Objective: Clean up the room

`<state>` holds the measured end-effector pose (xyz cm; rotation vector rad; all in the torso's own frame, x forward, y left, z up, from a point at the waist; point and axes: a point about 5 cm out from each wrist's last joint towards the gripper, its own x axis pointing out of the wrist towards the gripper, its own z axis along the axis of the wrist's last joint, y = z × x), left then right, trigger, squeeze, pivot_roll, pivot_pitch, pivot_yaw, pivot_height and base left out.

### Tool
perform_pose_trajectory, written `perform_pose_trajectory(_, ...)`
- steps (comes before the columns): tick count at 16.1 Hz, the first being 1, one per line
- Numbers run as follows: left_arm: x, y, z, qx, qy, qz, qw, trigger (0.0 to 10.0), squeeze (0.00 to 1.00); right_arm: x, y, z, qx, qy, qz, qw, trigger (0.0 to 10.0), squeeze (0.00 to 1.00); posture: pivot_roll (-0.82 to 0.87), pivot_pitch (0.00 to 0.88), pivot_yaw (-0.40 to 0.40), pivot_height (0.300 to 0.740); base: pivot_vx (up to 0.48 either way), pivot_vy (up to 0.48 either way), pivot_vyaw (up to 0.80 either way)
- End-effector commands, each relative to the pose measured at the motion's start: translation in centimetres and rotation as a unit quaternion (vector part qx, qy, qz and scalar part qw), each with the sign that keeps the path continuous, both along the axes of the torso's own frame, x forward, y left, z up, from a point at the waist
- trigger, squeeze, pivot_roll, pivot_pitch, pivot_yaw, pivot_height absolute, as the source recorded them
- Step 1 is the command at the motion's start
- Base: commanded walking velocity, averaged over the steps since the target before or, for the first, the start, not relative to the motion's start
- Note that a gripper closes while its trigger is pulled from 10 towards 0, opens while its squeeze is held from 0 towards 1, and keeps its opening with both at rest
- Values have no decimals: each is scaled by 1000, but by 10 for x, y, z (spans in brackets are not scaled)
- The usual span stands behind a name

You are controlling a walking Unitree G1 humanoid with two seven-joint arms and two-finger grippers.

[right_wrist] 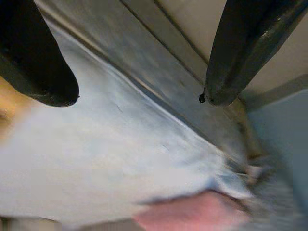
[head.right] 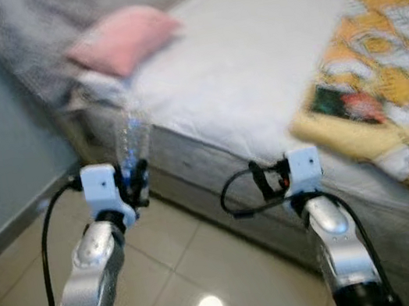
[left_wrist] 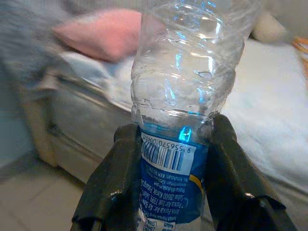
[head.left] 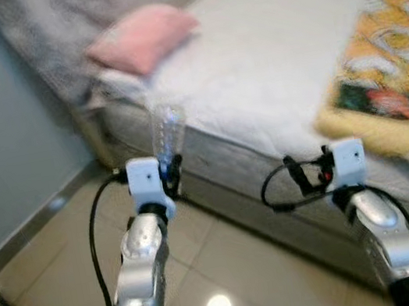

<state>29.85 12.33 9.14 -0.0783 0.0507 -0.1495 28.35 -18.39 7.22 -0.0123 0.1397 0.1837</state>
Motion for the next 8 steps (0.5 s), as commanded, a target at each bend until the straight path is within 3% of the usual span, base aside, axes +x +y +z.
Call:
perform_pose_trajectory(1,0,11,8,-18,-22,14,1000,10000,0,3,11,6,1,-17,19,1000,10000,0,-35,0,-4,740,480,0,663)
perform_pose_trajectory(4,0,9,6,-12,-14,11,1000,10000,0,3,10,6,-1,-17,20,1000,10000,0,-38,0,-6,740,480,0,640)
perform_pose_trajectory(8,0,2,4,37,-10,-10,999,10000,0,2,11,3,5,-13,25,1000,10000,51,-28,0,-2,740,0,0,586)
